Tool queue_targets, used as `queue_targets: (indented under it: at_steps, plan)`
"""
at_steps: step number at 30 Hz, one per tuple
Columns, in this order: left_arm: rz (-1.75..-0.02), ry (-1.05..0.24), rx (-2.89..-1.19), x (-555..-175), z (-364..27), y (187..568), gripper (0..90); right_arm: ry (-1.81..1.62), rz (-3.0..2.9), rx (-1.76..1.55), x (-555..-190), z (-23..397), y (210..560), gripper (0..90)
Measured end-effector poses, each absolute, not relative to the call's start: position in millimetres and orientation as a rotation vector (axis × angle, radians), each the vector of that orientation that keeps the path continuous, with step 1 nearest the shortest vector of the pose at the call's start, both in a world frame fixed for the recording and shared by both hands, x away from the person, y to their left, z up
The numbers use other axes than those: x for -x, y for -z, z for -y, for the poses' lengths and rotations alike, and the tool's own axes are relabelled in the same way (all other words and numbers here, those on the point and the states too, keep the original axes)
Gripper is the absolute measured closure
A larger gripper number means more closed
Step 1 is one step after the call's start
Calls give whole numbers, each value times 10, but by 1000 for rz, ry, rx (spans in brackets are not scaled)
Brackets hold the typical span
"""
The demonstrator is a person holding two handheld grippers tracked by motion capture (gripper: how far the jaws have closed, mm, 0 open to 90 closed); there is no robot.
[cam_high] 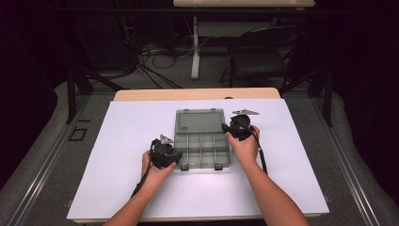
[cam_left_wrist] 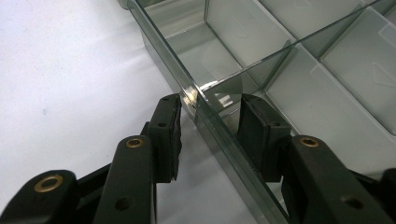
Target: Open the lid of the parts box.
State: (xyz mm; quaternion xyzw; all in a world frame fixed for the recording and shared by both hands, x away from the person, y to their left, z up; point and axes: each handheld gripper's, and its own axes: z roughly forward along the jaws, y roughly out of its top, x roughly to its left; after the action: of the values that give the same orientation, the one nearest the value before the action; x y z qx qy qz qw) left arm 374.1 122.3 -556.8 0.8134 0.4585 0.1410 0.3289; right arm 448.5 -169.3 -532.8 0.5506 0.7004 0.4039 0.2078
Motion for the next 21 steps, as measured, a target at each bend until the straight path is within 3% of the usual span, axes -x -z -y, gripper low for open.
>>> queue_targets:
  at_steps: [6,11,14,21]
  plan:
    - [-1200,-342,-2123,-3757,-1237,5564,574,-1110,-1956,-1463,-4405,1726,5285,505]
    - [-1188,-323,-2116,-3747,-1255,5534,489,-1114,-1973,-1405,-4322,1751,5206,487]
    - [-1167,-340,-2075,-3710,-1297,5455,439,-1133,-1978,-1355,-4218,1771,5130,480]
    - [-1045,-338,-1974,-3591,-1426,5104,413,-1161,-1968,-1206,-3841,1847,4891,446]
